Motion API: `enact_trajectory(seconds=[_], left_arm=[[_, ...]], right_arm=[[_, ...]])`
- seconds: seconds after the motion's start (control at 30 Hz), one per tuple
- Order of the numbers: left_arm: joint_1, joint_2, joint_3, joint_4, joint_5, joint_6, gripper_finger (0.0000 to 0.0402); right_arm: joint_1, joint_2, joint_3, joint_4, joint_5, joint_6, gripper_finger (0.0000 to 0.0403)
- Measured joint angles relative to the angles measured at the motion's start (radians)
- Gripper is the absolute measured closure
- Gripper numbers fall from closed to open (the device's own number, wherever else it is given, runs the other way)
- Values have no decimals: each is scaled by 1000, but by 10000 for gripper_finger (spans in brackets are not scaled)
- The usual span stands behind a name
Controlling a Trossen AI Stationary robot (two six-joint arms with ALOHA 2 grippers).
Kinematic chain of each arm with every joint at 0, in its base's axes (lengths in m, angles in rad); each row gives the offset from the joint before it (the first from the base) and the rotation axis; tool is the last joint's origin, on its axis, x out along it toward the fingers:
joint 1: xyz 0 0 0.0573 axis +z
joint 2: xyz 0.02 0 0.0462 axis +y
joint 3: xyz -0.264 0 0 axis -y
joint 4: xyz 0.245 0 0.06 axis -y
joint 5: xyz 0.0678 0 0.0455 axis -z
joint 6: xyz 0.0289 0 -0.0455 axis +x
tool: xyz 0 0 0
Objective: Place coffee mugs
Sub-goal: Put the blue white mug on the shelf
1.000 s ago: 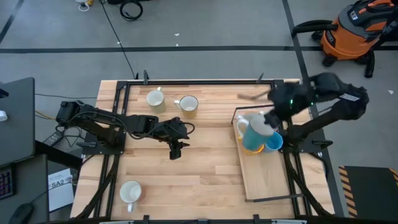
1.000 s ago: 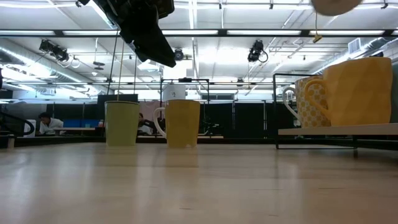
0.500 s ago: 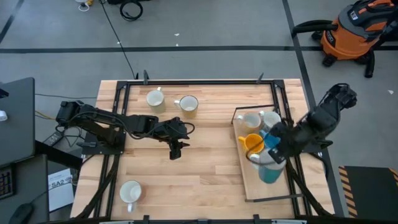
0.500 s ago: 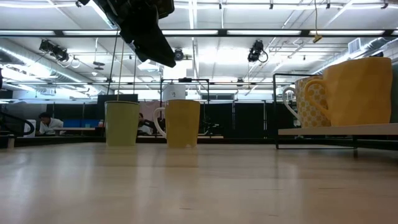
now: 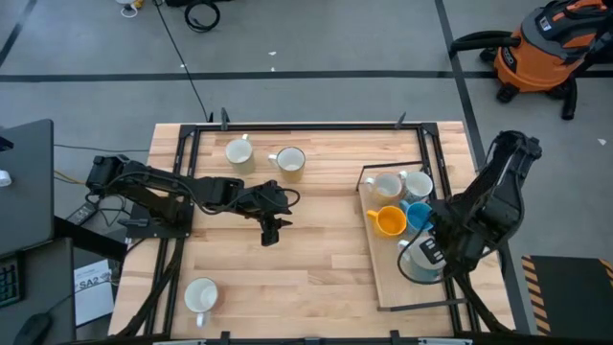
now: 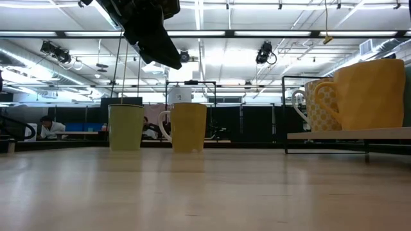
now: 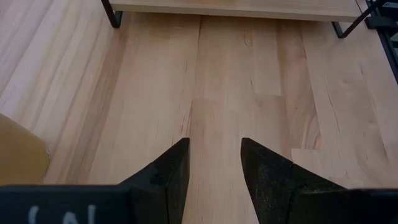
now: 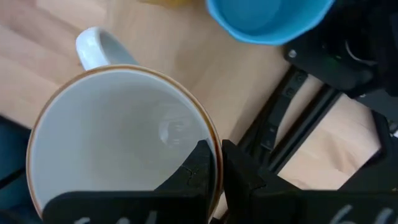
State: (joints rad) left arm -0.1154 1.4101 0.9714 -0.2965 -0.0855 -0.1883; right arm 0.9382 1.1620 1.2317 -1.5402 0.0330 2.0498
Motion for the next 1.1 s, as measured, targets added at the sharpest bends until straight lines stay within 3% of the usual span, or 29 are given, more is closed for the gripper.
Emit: enact_trajectory(seconds=[0.3, 0.8, 1.1], left_arm=[[0, 0, 0, 0, 0, 0, 251], [0, 0, 0, 0, 0, 0, 251], [0, 0, 0, 0, 0, 0, 251]], right_arm=[[32, 1, -60, -3, 0, 93, 373], [32, 10, -119, -31, 5, 97, 373], [43, 10, -119, -31, 100, 94, 372]])
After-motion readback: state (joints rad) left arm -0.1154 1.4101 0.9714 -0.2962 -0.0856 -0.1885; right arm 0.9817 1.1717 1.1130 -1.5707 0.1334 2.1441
